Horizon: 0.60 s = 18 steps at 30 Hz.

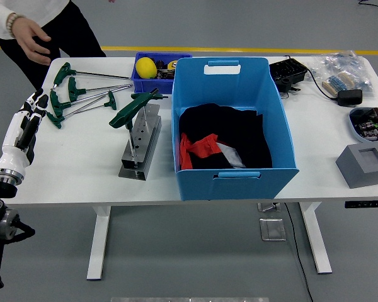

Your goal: Lift tool from toolbox,place it in box,lift tool from toolbox,place it in box

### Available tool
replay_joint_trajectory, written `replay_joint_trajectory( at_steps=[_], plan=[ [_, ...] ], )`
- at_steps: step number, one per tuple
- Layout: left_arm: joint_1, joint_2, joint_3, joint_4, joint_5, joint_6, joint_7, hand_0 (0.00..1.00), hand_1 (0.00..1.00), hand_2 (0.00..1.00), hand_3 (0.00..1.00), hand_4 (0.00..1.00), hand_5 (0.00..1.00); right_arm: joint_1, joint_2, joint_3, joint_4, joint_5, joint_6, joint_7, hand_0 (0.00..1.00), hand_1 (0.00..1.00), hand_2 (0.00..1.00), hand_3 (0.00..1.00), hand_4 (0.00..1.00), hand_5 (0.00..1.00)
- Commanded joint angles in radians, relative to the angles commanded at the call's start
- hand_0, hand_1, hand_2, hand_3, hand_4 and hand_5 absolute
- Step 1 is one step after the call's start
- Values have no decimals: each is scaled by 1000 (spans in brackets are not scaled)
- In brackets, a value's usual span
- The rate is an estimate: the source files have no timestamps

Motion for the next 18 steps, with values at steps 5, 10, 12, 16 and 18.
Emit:
replay_joint_trajectory(
  at_steps=[5,10,12,16,18],
  plan=[
    [1,0,-2,0,0,0,0,997,998,998,987,911,915,0,1,2,0,-4,0,-1,671,660,729,598,861,689],
    [2,-1,-4,-1,0,-1,0,997,998,998,987,914,916,-1,2,7,0,-16,1,-3,671,660,729,597,861,689],
    [1,1,-3,-1,0,-1,-1,997,998,998,987,914,916,-1,2,8,0,-19,1,-3,671,660,729,597,861,689],
    [0,2,-6,-1,0,-1,-1,997,998,998,987,915,918,-1,2,6,0,-20,3,-2,670,660,729,597,861,689],
    [0,2,-6,-1,0,-1,-1,997,998,998,987,915,918,-1,2,5,0,-22,4,-2,670,660,729,597,861,689]
  ],
)
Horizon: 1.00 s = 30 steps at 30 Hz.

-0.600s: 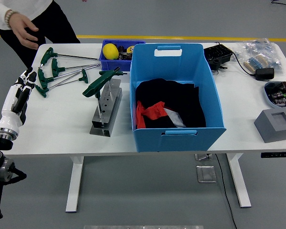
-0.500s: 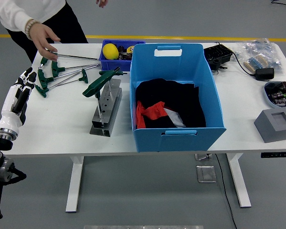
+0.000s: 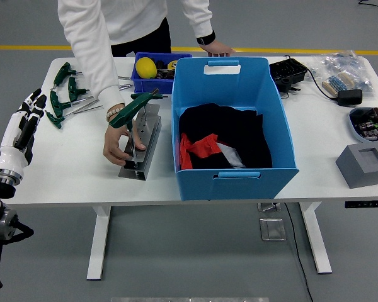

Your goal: Lift tool from toolbox,place it in box,lift tool from toolbox,place it in box

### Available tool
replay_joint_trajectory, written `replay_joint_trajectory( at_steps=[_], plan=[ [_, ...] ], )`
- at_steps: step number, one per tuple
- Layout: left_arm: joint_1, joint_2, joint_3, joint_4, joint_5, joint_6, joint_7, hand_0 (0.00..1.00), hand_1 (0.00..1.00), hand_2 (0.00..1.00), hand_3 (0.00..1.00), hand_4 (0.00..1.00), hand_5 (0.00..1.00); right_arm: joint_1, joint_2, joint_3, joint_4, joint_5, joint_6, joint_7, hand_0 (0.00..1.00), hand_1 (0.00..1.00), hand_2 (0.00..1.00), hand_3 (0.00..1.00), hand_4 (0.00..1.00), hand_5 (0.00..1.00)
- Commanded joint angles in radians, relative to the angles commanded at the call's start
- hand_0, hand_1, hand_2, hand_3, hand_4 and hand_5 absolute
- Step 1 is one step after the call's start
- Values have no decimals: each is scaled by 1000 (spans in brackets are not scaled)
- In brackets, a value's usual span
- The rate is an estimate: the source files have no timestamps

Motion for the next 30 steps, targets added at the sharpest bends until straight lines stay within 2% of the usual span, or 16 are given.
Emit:
replay_joint_trajectory(
  at_steps=[11,15,17,19,20,22,25,26,27,29,30],
  plan=[
    [0,4,11,-4,21,-3,-1,996,998,998,987,916,918,-7,3,0,0,-9,2,-2,671,661,728,598,862,689],
    [-10,14,17,-17,88,1,-14,998,998,998,988,922,885,-12,7,8,0,-25,3,-7,671,664,728,597,863,689],
    [-22,27,24,-31,157,6,-31,998,998,998,988,922,885,-13,8,10,0,-30,3,-9,671,664,728,597,863,689],
    [-36,45,31,-49,231,10,-51,998,998,998,988,922,885,-13,9,5,0,-26,3,-8,671,664,728,597,863,689],
    [-45,59,35,-63,269,12,-65,998,998,998,998,998,717,-13,10,1,0,-24,3,-7,672,665,728,598,863,688],
    [-66,88,47,-94,353,10,-95,998,998,998,998,998,717,-13,11,-2,0,-21,3,-6,672,665,728,598,863,688],
    [-118,153,99,-154,483,-20,-147,998,998,998,998,998,717,-15,11,0,0,-24,3,-7,672,665,728,598,863,688],
    [-132,170,119,-173,522,-25,-155,998,998,998,998,998,633,-16,11,2,0,-25,3,-6,672,666,729,598,864,690],
    [-149,192,145,-202,568,-38,-155,998,998,998,998,998,633,-18,11,0,0,-22,3,-5,672,666,729,598,864,690],
    [-169,213,181,-250,652,-68,-136,998,998,998,998,998,633,-19,10,-1,0,-17,3,-3,672,666,729,598,864,690],
    [-179,220,199,-279,698,-99,-118,998,998,998,998,998,633,-20,10,-2,0,-13,2,-2,672,666,729,598,864,690]
  ],
)
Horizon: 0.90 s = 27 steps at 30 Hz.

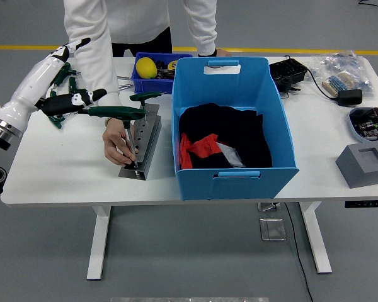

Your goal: Lift tool from toolbox,place it in box,lift tool from toolbox,place it in box

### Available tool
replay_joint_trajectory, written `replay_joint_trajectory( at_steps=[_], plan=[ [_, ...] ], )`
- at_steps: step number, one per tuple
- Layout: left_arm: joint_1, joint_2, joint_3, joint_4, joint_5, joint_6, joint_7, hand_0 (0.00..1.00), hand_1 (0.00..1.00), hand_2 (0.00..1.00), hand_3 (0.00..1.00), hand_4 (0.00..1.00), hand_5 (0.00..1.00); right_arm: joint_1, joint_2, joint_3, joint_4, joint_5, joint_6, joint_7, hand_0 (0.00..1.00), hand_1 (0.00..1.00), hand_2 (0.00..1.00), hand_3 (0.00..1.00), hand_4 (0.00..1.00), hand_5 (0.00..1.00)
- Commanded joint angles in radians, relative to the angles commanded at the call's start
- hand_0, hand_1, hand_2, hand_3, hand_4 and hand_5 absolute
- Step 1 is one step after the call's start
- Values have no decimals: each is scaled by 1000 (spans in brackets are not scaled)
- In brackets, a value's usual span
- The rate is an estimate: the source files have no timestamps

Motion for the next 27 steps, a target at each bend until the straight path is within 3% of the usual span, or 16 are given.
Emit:
replay_joint_trajectory(
  at_steps=[5,6,12,13,14,19,20,25,26,27],
  plan=[
    [-49,9,89,-91,208,-164,93,998,998,998,998,998,622,1,-1,-2,0,12,-3,3,673,667,729,599,866,690],
    [-54,8,103,-99,213,-185,106,998,998,998,998,998,622,1,-2,-3,0,15,-3,4,673,667,729,599,866,690],
    [-98,-19,157,-76,213,-252,195,998,998,998,998,998,626,0,-2,2,0,22,-7,4,672,667,729,600,867,692],
    [-104,-24,162,-69,213,-260,210,998,998,998,998,998,626,1,-2,1,0,23,-8,5,672,667,729,600,867,692],
    [-110,-28,167,-61,213,-262,223,946,960,916,967,998,635,1,-2,0,0,24,-8,6,674,667,729,600,868,692],
    [-134,-42,189,-15,213,-258,274,946,960,916,967,998,635,3,-2,-2,0,26,-9,7,674,667,729,600,868,692],
    [-137,-43,192,-7,213,-254,282,831,842,756,860,998,649,4,-2,-2,0,26,-9,7,673,668,729,600,869,692],
    [-152,-42,202,33,213,-223,302,831,842,756,860,998,649,5,-3,-3,0,28,-11,8,673,668,729,600,869,692],
    [-154,-41,204,38,213,-219,304,739,692,605,729,998,664,5,-3,-3,0,27,-11,8,673,667,727,600,869,693],
    [-158,-39,208,44,213,-214,306,739,692,605,729,998,664,5,-4,-3,0,27,-12,9,673,667,727,600,869,693]
  ],
)
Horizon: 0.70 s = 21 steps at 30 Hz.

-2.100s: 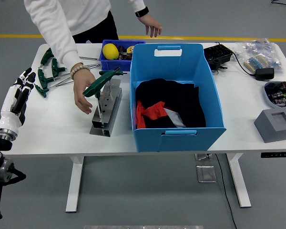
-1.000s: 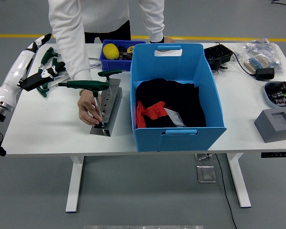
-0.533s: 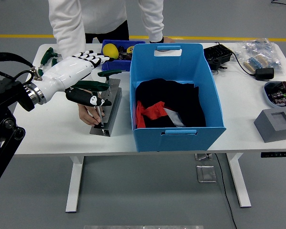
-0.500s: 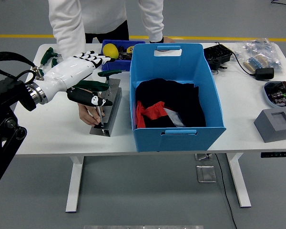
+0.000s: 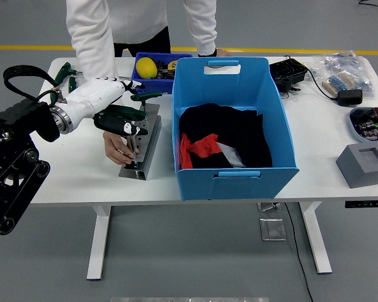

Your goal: Lift tool from toolbox,place it in box,lift tool from toolbox,place it in box

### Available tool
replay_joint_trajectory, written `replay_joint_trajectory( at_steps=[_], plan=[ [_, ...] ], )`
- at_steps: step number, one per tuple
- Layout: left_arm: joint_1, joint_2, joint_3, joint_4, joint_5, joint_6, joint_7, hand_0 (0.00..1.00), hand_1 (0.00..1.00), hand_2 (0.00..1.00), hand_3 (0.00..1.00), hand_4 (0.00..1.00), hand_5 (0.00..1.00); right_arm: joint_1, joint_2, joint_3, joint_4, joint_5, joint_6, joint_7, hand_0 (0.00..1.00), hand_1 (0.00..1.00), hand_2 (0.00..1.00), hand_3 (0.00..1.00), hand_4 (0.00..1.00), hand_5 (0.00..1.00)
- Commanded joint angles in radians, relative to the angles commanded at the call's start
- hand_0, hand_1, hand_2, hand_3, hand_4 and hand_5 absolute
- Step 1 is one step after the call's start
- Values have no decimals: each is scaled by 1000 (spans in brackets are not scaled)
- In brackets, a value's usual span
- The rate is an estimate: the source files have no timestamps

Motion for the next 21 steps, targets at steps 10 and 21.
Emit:
replay_joint_trajectory(
  at_steps=[10,21],
  plan=[
    [-37,14,38,33,0,-2,16,659,606,510,675,998,685,2,-4,10,0,-8,-4,2,671,667,725,600,869,692],
    [-66,29,75,54,0,-33,36,535,512,409,592,998,719,4,-7,21,0,-15,-11,5,670,667,723,600,869,693]
  ],
)
